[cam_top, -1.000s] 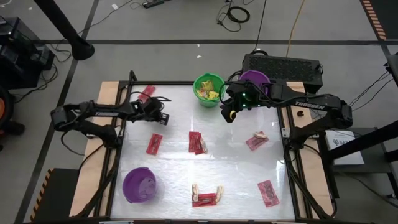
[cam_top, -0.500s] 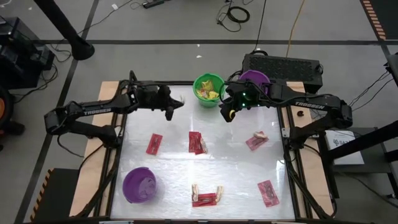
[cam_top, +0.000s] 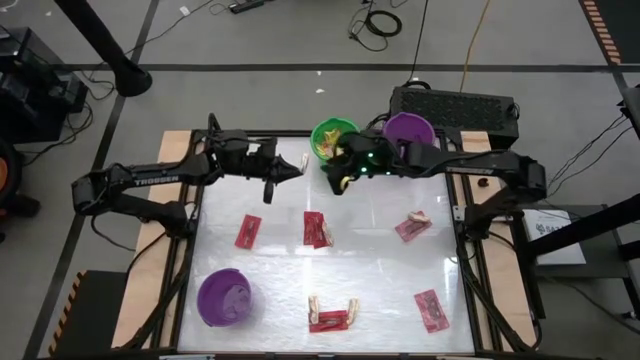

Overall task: Sort candy by brand, put in halloween buckets
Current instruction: Put the light brown chocolate bar into the top violet bucket

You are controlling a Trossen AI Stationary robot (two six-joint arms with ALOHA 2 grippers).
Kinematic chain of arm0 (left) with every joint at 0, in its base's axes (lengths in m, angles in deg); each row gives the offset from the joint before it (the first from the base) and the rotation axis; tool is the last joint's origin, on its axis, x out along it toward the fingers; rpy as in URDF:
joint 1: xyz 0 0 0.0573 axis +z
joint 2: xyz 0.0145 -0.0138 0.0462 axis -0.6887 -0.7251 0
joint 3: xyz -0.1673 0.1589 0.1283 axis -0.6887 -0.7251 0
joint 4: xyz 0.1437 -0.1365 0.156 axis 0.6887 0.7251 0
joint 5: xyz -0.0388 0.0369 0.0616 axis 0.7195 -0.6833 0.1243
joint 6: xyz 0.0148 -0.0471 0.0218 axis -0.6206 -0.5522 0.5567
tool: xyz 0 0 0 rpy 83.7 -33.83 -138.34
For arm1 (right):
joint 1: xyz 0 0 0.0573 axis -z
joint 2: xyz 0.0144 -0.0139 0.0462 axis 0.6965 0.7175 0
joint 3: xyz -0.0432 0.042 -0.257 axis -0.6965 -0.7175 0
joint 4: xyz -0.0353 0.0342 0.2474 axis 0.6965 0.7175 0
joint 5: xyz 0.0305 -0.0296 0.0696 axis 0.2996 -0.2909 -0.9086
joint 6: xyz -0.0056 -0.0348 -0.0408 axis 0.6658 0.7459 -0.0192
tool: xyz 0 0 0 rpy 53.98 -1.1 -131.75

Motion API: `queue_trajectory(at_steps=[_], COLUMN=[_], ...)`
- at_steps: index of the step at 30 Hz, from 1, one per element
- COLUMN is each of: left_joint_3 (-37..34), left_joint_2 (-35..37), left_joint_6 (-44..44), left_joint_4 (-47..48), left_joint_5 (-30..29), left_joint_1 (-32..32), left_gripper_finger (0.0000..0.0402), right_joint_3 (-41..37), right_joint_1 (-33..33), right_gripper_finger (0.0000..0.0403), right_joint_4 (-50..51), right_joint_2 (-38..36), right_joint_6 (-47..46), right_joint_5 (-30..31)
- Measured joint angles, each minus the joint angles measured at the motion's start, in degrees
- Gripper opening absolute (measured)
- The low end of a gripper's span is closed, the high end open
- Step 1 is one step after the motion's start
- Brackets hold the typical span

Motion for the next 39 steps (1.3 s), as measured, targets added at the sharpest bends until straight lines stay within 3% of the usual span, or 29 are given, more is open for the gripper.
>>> queue_trajectory(at_steps=[10,15,23,29,39], left_joint_3=[0.0,0.0,0.0,0.0,0.0], left_joint_2=[0.0,0.0,-0.5,-2.6,-2.6], left_joint_6=[2.8,8.8,15.9,15.9,15.9], left_joint_4=[0.2,0.2,0.6,0.6,0.5], left_joint_5=[-0.3,-2.0,-7.1,-7.1,-7.8], left_joint_1=[-0.3,-0.3,-0.3,-0.3,-0.6], left_gripper_finger=[0.0002,0.0002,0.0002,0.0002,0.0002], right_joint_3=[0.0,0.0,0.0,0.0,0.0], right_joint_1=[0.2,2.3,3.9,3.8,3.8], right_gripper_finger=[0.013,0.013,0.013,0.013,0.013], right_joint_4=[-7.8,-9.1,-9.8,-15.5,-15.5], right_joint_2=[1.3,1.3,1.4,3.8,7.1], right_joint_6=[0.7,-10.2,-23.3,-24.5,-26.4], right_joint_5=[-4.3,3.5,0.1,0.1,0.1])
